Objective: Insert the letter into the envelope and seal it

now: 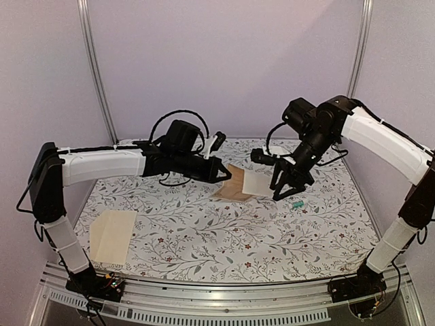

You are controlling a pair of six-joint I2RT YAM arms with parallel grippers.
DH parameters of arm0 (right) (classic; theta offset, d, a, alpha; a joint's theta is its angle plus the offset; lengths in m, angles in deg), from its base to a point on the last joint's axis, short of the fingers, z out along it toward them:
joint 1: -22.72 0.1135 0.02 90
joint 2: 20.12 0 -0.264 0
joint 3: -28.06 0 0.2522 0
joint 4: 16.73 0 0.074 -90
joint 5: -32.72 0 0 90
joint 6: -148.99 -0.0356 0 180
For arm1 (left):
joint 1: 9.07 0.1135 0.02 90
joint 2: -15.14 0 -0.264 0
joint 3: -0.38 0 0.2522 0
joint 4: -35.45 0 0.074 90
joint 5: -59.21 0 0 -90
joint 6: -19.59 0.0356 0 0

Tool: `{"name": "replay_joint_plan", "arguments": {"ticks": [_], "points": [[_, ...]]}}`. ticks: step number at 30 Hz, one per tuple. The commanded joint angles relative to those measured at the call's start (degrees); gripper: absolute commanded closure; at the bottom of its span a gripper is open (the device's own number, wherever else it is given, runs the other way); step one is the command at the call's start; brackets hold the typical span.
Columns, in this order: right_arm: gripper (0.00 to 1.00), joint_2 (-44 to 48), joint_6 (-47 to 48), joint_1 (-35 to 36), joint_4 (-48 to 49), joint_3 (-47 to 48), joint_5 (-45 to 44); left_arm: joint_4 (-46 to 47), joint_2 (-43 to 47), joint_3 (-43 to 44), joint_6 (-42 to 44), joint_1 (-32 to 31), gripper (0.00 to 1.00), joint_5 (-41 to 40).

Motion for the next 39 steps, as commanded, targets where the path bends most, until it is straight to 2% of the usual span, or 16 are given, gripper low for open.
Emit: {"name": "replay_joint_plan", "arguments": {"ticks": [1, 5, 10, 19, 24, 31, 39], "points": [[0.57, 2.1, 1.3, -3.7, -0.9, 6.4, 3.7, 1.6, 1.6, -1.3, 3.9, 0.3, 1.00, -1.7], [0.57, 2.4, 3.1, -6.5, 1.3, 9.8, 2.1, 2.3, 4.2, -2.8, 8.7, 0.2, 1.00, -1.7], [0.56, 0.4, 3.5, -9.9, 3.9, 9.0, 3.1, 6.0, 8.5, -4.7, 15.0, -0.2, 1.00, 1.0], [0.53, -4.6, 8.3, -9.9, 4.8, 10.3, 8.6, 5.6, 9.8, -4.7, 25.5, -4.2, 1.00, 2.4], [0.50, -6.9, 11.9, -8.7, 2.7, 9.1, 9.5, 2.7, 8.6, -2.4, 31.7, -8.1, 1.00, -2.7], [0.50, -8.6, 16.8, -7.2, 0.3, 4.6, 8.4, 2.8, 6.7, -0.5, 34.0, -11.1, 1.00, -4.1], [0.63, -9.2, 19.0, -6.5, -1.0, 3.8, 6.4, 2.8, 6.4, -0.7, 35.6, -11.7, 1.00, -6.8]]}}
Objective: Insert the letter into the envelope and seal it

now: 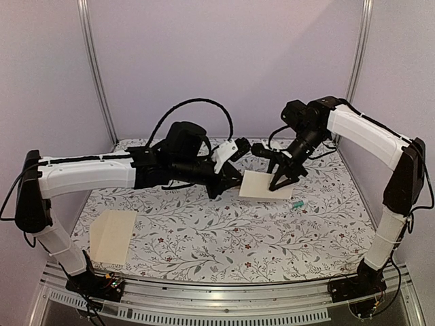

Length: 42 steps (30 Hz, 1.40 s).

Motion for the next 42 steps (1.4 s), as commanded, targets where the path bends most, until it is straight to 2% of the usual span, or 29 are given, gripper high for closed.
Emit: {"name": "replay_joint_plan", "arguments": {"ticks": [1, 6, 8, 10, 12, 14, 15, 18, 22, 28, 31, 34, 38, 42], "points": [[0.65, 0.5, 3.6, 0.5, -1.7, -1.6, -0.7, 0.2, -0.7, 0.9, 2.5, -1.0, 1.00, -3.0], [0.76, 0.9, 3.6, 0.8, -1.8, -2.4, -0.9, 1.9, -0.1, -0.1, 3.2, -1.1, 1.00, -4.8], [0.85, 0.8, 3.2, 0.9, -1.8, -2.4, -0.5, 1.9, -0.4, 0.0, 3.2, -1.2, 1.00, -5.6], [0.95, 0.6, 2.6, 0.9, -1.7, -2.4, -0.5, 2.0, -0.7, 0.1, 2.6, -1.1, 0.95, -8.7], [1.00, 0.4, 2.0, 0.7, -1.7, -2.3, -0.2, 2.7, -0.4, -0.5, 0.1, -1.1, 0.83, -16.7], [1.00, -0.1, 1.3, 0.3, -1.6, -2.1, 0.5, 4.4, 0.9, -2.2, -3.7, -0.7, 0.60, -27.2], [1.00, -0.3, 0.9, -0.2, -1.5, -1.8, 1.2, 5.2, 2.0, -3.2, -5.4, -0.4, 0.54, -31.0], [1.00, -1.5, -2.1, -1.9, 0.3, -0.5, 2.8, 9.1, 6.8, -7.4, -8.7, 0.5, 0.46, -38.2], [1.00, -2.6, -9.0, -3.3, 6.6, 1.9, 4.1, 9.4, 10.8, -10.5, -18.0, 0.5, 0.44, -43.8], [1.00, -1.1, -24.2, -3.8, 21.9, 1.7, 4.2, 14.6, 10.9, -13.1, -31.1, 0.3, 0.42, -39.2], [1.00, -1.3, -29.4, -3.6, 25.7, 0.2, 2.9, 19.5, 8.9, -14.2, -34.4, 0.3, 0.43, -35.9], [1.00, -3.5, -30.3, -2.0, 24.4, 1.4, -4.5, 18.4, 7.1, -13.3, -37.9, 0.3, 0.46, -37.7], [1.00, -8.0, -26.8, 0.0, 20.6, 0.1, -14.1, 15.0, 9.0, -15.8, -42.2, 0.3, 0.47, -43.7], [1.00, -11.0, -25.2, 0.2, 17.6, -3.5, -16.1, 13.9, 14.0, -21.2, -44.1, 0.4, 0.47, -49.0]]}}
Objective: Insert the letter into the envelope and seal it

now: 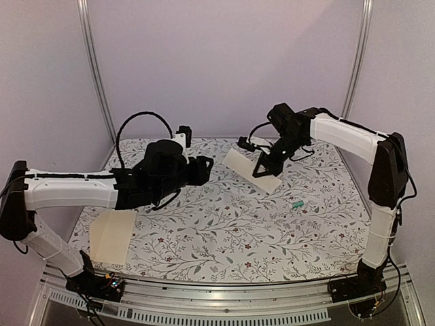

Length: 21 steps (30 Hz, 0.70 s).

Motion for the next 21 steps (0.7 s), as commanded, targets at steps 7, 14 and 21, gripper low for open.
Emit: {"name": "replay_joint_plan", "arguments": {"ticks": [7, 14, 21], "points": [[0.99, -7.1, -0.5, 1.7, -5.6, -7.1, -5.0, -6.2, 11.2, -9.1, -9.6, 1.1, 0.46, -11.5], [0.96, -10.8, -2.7, 1.9, -7.7, -7.8, -2.5, -6.8, 11.8, -11.3, -12.5, 1.5, 0.46, -10.8], [0.87, -12.5, -5.8, 1.7, -7.7, -7.5, -3.6, -6.4, 10.4, -11.7, -14.3, 1.3, 0.48, -8.4]]}}
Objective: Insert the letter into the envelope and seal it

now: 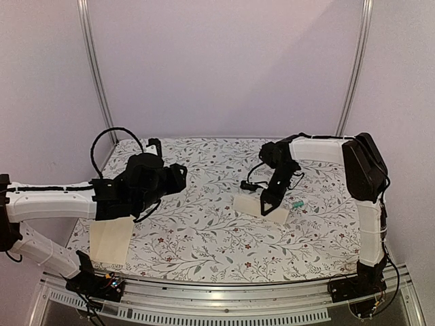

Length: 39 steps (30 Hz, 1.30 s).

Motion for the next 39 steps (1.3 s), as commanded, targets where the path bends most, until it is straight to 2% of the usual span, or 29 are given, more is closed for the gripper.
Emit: {"name": "replay_joint_plan", "arguments": {"ticks": [1, 9, 13, 19, 23, 34, 39], "points": [[0.87, -1.0, -2.9, 0.2, -0.7, 0.0, 0.0, -0.3, -1.0, -0.6, -1.7, 0.5, 0.48, 1.1], [0.88, -1.7, -4.9, -2.4, -1.4, 0.0, 0.9, 0.4, -2.1, -0.6, -1.1, 0.4, 0.49, 2.4], [0.85, -1.6, -4.5, -3.8, -2.8, 0.2, 3.3, 2.0, -3.5, -0.8, -2.0, 0.1, 0.49, 3.6], [0.77, 1.3, -3.8, -5.2, -4.0, -0.4, 4.3, 3.9, -10.0, 2.0, -3.3, -0.4, 0.49, 6.4], [0.77, 3.2, -3.6, -5.2, -4.2, -1.4, 3.0, 3.8, -13.4, 4.8, -3.1, -0.8, 0.50, 7.6], [0.82, 7.4, -5.2, -5.8, -3.4, -5.8, 0.1, 4.5, -15.8, 5.8, -3.7, -1.1, 0.49, 9.0], [1.00, 8.3, -6.6, -6.2, -2.7, -7.8, 0.5, 5.9, -18.6, 6.7, -4.4, -1.1, 0.49, 10.8]]}}
